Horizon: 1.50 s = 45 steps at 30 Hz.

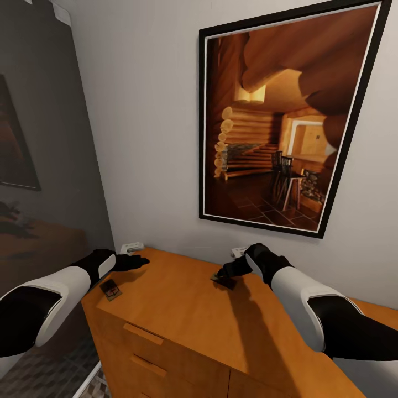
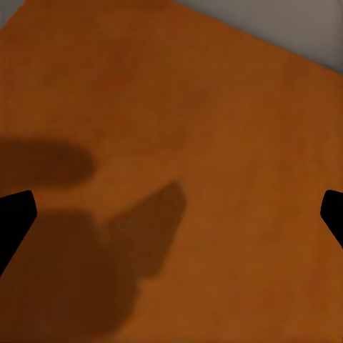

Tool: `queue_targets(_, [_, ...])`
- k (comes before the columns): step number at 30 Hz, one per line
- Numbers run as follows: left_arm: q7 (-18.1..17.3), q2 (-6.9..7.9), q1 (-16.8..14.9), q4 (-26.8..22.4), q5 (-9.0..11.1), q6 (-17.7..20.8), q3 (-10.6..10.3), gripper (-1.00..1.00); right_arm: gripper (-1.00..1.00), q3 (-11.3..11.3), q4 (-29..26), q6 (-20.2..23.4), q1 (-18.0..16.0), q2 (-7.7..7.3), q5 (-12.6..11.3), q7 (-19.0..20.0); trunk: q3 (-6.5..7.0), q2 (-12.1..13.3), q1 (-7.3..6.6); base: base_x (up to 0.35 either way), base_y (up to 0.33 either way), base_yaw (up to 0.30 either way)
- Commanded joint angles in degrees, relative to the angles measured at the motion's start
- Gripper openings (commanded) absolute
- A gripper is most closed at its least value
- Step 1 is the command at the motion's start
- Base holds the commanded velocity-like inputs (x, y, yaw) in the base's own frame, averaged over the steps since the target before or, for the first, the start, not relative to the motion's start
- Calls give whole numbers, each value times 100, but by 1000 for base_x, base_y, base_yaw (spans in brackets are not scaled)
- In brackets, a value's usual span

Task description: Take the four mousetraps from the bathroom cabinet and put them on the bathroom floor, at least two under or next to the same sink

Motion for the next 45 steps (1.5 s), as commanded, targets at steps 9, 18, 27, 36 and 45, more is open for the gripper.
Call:
queue_targets(9, [-14, 3, -2, -11, 38, 33, -48, 100, 100, 31, 39, -164, 0, 6, 59, -19, -8, -5, 1, 0, 0, 0])
queue_targets(18, [-23, 0, -3, -16, 25, 33, -53, 100, 100, 31, 49, -198, 2, 0, 47, -24, -8, -5, 1, 0, 0, 0])
queue_targets(27, [-23, -97, -1, -13, -14, 39, -60, 100, 100, 31, 52, -201, 1, 5, 42, -25, -8, -5, 1, 0, 0, 0])
queue_targets(36, [-20, -214, -3, -11, -25, 34, -73, 100, 100, 31, 52, -183, 1, -1, 41, -25, -8, -5, 1, 0, 0, 0])
queue_targets(45, [-20, -233, -3, -16, -25, 35, -77, 100, 100, 37, 52, -168, -1, -9, 41, -22, -26, -45, 23, 0, 0, 0])
